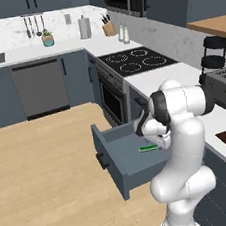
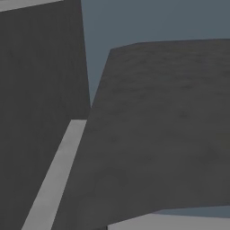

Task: Pick up the knife from the drawer and place it on the cutting board. Then place the meat from the plate to the cutting board.

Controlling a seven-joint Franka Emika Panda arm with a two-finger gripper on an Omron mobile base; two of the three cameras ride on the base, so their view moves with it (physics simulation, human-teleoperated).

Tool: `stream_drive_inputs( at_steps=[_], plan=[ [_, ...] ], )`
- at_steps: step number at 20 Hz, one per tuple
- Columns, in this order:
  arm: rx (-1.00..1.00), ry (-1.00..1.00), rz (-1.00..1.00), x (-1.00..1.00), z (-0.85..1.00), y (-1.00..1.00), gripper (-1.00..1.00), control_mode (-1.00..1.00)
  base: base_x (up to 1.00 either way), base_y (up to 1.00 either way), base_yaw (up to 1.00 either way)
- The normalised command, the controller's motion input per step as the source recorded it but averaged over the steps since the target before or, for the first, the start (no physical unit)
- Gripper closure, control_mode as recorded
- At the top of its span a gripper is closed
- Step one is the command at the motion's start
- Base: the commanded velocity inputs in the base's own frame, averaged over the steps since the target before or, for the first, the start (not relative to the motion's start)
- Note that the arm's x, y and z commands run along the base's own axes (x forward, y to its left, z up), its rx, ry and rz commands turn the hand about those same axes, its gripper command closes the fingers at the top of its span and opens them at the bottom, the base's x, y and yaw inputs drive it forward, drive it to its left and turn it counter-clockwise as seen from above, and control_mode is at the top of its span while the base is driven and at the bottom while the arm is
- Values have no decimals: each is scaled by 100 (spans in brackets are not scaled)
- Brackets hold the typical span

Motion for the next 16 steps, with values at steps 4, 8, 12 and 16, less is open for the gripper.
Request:
stream_drive_inputs(
  at_steps=[4,8,12,16],
  plan=[
    [-4,0,0,19,-36,-18,-100,-100,0,0,0],
    [0,0,0,47,-8,0,-100,-100,0,0,0],
    [-2,0,0,26,-30,0,-100,-100,0,0,0],
    [-4,0,0,5,-42,0,-100,-100,0,0,0]
  ],
)
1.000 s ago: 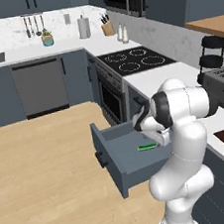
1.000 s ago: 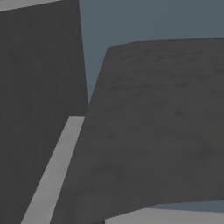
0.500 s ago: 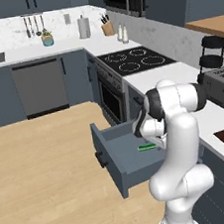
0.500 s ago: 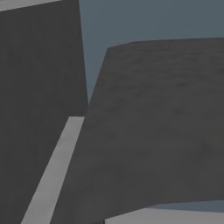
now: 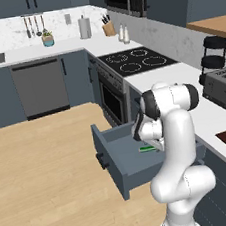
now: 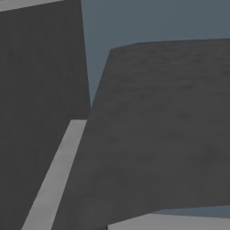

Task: Pick up the knife from the drawer and place it on the cutting board. Then place the meat from the plate to the cutting board.

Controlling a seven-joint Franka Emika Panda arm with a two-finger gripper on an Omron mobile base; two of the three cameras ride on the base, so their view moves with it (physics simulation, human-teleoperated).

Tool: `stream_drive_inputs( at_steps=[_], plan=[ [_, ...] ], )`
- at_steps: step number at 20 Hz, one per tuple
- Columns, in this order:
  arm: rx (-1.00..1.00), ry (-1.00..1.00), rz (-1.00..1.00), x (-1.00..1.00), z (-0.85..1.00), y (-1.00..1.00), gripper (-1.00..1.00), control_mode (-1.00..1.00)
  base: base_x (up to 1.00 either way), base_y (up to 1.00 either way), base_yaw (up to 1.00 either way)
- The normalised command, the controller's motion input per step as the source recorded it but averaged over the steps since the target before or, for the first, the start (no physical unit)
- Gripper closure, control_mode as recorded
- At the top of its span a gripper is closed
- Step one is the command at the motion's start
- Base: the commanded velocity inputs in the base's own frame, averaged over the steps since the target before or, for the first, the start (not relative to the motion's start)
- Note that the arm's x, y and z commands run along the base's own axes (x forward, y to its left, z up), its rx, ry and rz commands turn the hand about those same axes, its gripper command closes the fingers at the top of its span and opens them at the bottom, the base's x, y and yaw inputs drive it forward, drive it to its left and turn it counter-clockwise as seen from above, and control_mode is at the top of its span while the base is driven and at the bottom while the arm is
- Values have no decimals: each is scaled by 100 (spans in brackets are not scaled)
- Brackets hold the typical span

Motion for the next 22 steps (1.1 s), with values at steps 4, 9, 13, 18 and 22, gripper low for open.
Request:
stream_drive_inputs(
  at_steps=[4,9,13,18,22],
  plan=[
    [-2,0,0,0,-34,0,-100,-100,0,0,0],
    [0,0,0,1,-15,0,-100,-100,0,0,0],
    [10,-9,0,0,23,-15,-100,-100,0,0,0],
    [4,-2,-1,26,12,-2,-100,-100,0,0,0],
    [-5,0,0,27,-31,0,-100,-100,0,0,0]
  ],
)
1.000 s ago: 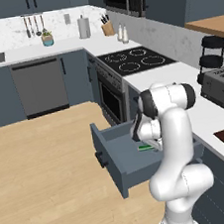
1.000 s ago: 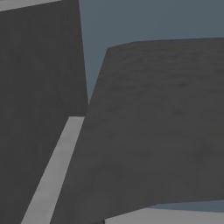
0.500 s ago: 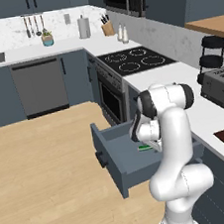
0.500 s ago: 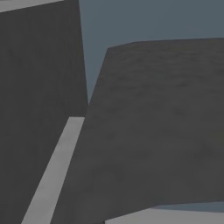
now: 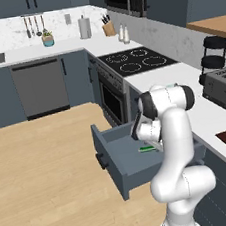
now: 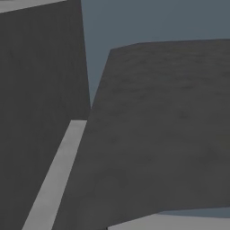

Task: Pick up the knife from the drawer and place it on the cutting board. Then place the meat from the plate to the cutting board.

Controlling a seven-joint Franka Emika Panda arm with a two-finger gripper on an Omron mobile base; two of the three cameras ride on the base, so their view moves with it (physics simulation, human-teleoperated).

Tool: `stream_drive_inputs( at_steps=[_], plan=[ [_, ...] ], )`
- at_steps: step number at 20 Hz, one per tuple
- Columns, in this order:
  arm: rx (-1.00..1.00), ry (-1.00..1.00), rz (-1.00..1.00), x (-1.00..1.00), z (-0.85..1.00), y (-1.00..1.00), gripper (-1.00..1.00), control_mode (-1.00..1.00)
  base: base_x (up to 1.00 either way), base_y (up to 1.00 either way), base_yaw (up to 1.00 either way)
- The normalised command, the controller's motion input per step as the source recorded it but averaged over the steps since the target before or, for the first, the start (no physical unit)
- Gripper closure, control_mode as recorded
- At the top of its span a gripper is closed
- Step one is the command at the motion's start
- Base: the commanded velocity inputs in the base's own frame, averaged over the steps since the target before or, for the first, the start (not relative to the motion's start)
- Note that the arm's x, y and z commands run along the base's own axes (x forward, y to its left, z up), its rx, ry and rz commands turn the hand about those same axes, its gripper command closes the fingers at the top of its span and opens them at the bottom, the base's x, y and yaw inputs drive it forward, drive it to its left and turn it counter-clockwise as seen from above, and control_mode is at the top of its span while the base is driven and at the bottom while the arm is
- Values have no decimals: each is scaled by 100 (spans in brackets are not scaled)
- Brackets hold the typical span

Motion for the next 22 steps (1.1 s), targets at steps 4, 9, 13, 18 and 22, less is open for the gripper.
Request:
stream_drive_inputs(
  at_steps=[4,9,13,18,22],
  plan=[
    [-5,0,0,32,-28,0,-100,-100,0,0,0],
    [-4,0,0,9,-33,0,100,-100,0,0,0],
    [0,1,0,1,-1,0,100,-100,0,0,0],
    [-3,0,0,-18,-5,4,100,-100,0,0,0],
    [0,0,0,-16,30,37,100,-100,0,0,0]
  ],
)
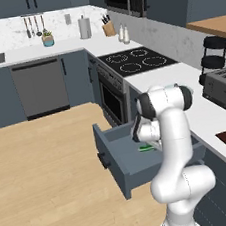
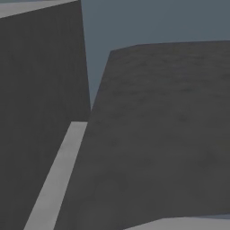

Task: Pick up the knife from the drawer and place it on the cutting board. Then place the meat from the plate to the cutting board.

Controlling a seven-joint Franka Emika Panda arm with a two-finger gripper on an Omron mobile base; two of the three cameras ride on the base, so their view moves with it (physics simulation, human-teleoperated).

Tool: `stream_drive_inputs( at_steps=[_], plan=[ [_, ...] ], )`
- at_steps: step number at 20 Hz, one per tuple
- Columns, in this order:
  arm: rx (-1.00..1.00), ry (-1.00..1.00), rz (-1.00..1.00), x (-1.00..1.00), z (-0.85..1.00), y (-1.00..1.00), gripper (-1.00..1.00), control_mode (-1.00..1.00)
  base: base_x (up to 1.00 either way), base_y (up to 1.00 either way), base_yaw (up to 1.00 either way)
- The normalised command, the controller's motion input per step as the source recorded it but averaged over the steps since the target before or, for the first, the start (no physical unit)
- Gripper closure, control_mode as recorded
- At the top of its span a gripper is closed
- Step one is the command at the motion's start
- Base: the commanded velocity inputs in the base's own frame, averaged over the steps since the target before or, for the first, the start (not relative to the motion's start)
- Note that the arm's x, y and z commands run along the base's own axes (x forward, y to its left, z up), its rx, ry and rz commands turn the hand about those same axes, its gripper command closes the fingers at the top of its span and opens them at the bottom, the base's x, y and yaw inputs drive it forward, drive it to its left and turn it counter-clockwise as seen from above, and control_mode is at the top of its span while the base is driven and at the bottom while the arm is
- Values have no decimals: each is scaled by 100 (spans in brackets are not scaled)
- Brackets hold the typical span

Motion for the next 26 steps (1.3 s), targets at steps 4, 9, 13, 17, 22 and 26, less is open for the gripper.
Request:
stream_drive_inputs(
  at_steps=[4,9,13,17,22,26],
  plan=[
    [0,-7,0,0,95,72,100,-100,0,0,0],
    [0,-8,-4,-8,100,42,100,-100,0,0,0],
    [0,0,-20,-56,100,-18,100,-100,0,0,0],
    [0,0,-19,-56,100,-28,100,-100,0,0,0],
    [0,-1,-14,-34,100,-28,100,-100,0,0,0],
    [0,-9,-7,-69,100,-87,100,-100,0,0,0]
  ],
)
